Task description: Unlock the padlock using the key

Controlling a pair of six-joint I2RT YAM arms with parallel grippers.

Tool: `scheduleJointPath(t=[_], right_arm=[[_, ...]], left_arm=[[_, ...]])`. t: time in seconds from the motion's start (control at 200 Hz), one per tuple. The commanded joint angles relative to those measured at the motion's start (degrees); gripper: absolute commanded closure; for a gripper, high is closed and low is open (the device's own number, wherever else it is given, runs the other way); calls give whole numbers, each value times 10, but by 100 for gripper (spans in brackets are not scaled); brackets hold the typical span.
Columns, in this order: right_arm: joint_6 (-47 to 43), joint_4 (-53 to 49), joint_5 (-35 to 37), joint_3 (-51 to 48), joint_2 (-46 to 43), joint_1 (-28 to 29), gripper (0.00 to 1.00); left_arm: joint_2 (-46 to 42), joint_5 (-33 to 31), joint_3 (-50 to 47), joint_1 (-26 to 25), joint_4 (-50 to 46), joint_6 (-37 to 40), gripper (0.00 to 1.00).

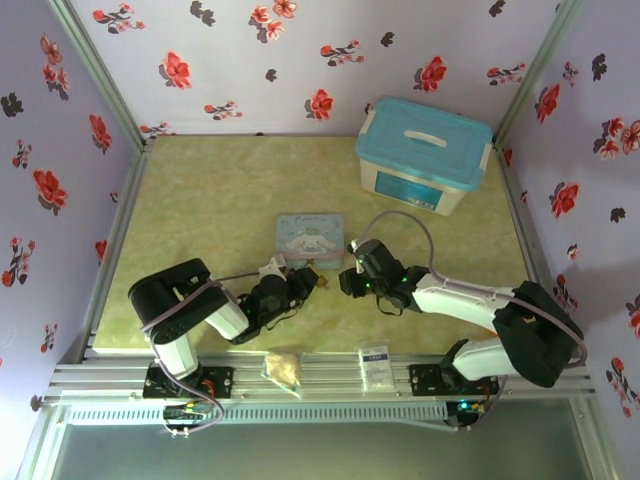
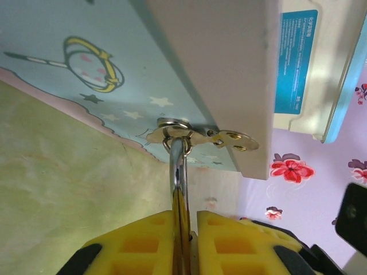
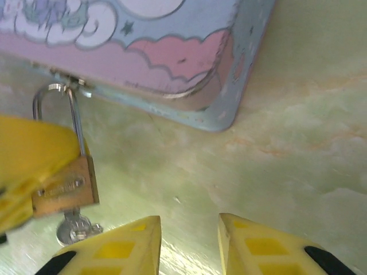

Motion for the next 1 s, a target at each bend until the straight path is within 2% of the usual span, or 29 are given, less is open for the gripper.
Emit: scheduleJointPath(t=[0.0, 0.23, 0.435, 0.56, 0.995], right_arm=[[-100, -26, 46, 7, -35, 16, 69], [-133, -46, 46, 49, -2, 61, 63], [-134, -37, 11, 77, 39, 88, 61], [-138, -45, 7, 80, 54, 95, 66], [-156, -20, 1, 74, 83, 105, 71]], left_arm=[[6, 2, 7, -5, 32, 22, 100], [4, -1, 8, -6, 29, 24, 100], [3, -1, 9, -7, 32, 23, 100], [3, 0, 10, -8, 34, 22, 100], [-12, 3, 10, -8, 41, 21, 100]])
